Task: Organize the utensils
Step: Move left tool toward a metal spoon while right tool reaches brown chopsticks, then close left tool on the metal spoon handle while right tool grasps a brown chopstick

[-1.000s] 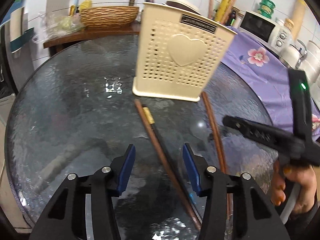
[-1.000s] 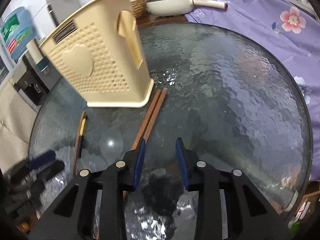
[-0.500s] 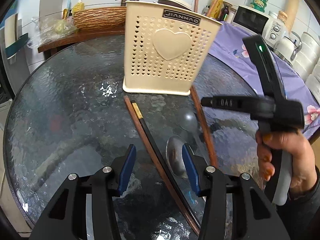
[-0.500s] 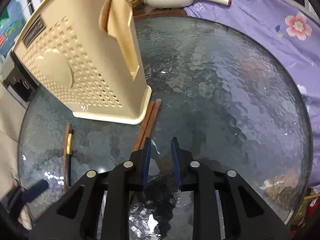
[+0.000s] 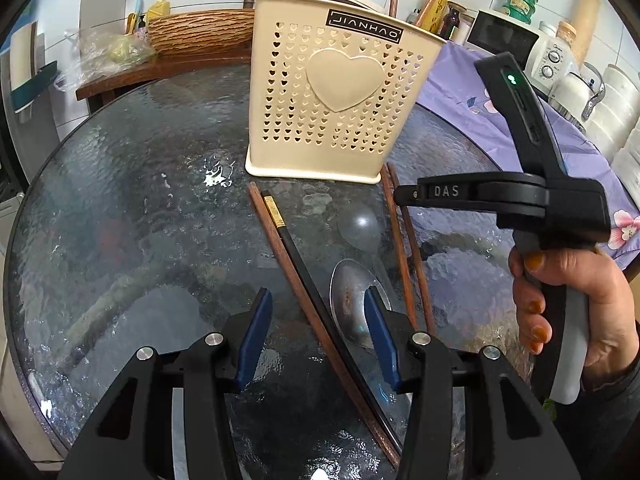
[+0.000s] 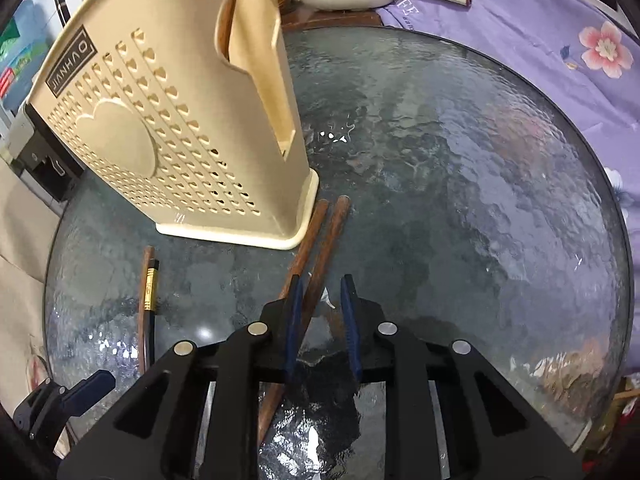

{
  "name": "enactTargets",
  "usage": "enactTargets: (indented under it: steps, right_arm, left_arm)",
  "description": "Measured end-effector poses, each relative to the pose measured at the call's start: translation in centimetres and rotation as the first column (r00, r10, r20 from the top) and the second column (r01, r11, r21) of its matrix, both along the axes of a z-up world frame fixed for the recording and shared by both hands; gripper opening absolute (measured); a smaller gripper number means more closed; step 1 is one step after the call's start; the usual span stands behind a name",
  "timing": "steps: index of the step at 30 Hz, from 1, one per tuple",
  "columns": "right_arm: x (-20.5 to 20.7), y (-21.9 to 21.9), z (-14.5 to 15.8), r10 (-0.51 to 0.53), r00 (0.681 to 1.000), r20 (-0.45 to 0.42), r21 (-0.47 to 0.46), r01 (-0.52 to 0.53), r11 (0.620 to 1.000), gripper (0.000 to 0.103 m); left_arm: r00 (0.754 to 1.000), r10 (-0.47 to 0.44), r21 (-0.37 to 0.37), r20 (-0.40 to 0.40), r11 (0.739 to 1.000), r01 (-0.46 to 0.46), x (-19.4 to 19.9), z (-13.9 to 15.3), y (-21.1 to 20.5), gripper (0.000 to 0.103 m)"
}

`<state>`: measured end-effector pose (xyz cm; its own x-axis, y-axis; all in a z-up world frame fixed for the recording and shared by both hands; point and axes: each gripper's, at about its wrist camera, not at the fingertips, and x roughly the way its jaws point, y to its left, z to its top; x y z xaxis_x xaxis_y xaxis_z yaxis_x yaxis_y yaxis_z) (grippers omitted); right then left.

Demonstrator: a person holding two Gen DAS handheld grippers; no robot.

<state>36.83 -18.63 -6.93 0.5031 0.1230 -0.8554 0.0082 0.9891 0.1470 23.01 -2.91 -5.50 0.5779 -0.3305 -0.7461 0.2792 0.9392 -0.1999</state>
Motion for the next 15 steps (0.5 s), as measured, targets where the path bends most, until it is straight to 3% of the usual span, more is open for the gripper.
enactTargets:
  steps: [9, 15]
  right_arm:
    - [1.2, -0.6, 0.0, 0.072, 0.997, -0.030, -0.089, -0.074, 0.993, 0.011]
    - [-0.1, -2.5, 0.0, 0.083, 0.996, -0.024, -0.072, -0.085, 0.994, 0.008]
  left_arm:
    - [0.999, -0.033, 0.010, 0.019, 0.999, 0.033, -0.5, 0.5, -1.0, 0.046]
    - [0.998, -0.061, 0.030, 0.016, 0.998, 0.061, -0.5, 0.2, -2.3, 0.042]
